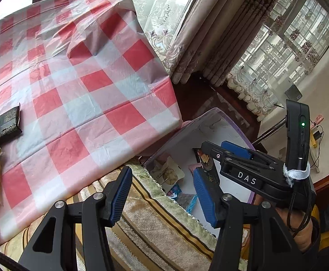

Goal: Organize snacks
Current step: 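Open the right tool to drop the pink chocolate bar, return both tools to table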

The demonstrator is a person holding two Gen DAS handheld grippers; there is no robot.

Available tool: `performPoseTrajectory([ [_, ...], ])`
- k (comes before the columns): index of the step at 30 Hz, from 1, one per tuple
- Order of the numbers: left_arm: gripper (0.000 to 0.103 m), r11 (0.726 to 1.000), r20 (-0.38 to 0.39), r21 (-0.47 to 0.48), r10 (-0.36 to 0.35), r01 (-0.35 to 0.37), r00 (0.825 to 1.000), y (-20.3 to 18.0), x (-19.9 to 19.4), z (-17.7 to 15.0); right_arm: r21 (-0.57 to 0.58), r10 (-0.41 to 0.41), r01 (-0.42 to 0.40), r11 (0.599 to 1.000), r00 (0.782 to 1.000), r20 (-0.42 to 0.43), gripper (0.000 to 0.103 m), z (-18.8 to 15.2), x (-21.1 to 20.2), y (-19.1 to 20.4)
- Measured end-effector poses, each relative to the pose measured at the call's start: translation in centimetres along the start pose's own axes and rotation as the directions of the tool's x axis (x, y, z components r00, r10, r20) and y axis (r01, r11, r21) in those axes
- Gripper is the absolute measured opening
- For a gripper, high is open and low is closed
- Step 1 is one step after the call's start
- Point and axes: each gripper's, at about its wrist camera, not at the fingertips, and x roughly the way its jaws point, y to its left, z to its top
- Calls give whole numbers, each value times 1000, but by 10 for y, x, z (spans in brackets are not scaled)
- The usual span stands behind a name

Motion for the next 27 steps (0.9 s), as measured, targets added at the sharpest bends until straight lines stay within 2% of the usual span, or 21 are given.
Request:
performPoseTrajectory([
  [9,57,990,46,-141,19,-12,999,48,-27,-10,-104,53,-55,993,998,-20,57,-3,0,53],
  [16,57,963,96,-266,64,-36,993,95,-59,-30,-179,90,-96,979,995,-43,57,-7,1,92],
  [21,57,919,129,-381,162,-102,978,139,-90,-52,-232,102,-113,966,993,-60,58,-8,5,119],
  [25,57,868,142,-471,253,-160,957,175,-114,-71,-260,106,-122,958,992,-74,58,-8,8,138],
  [27,57,839,138,-519,271,-163,953,193,-122,-80,-278,108,-127,952,991,-82,58,-8,10,147],
])
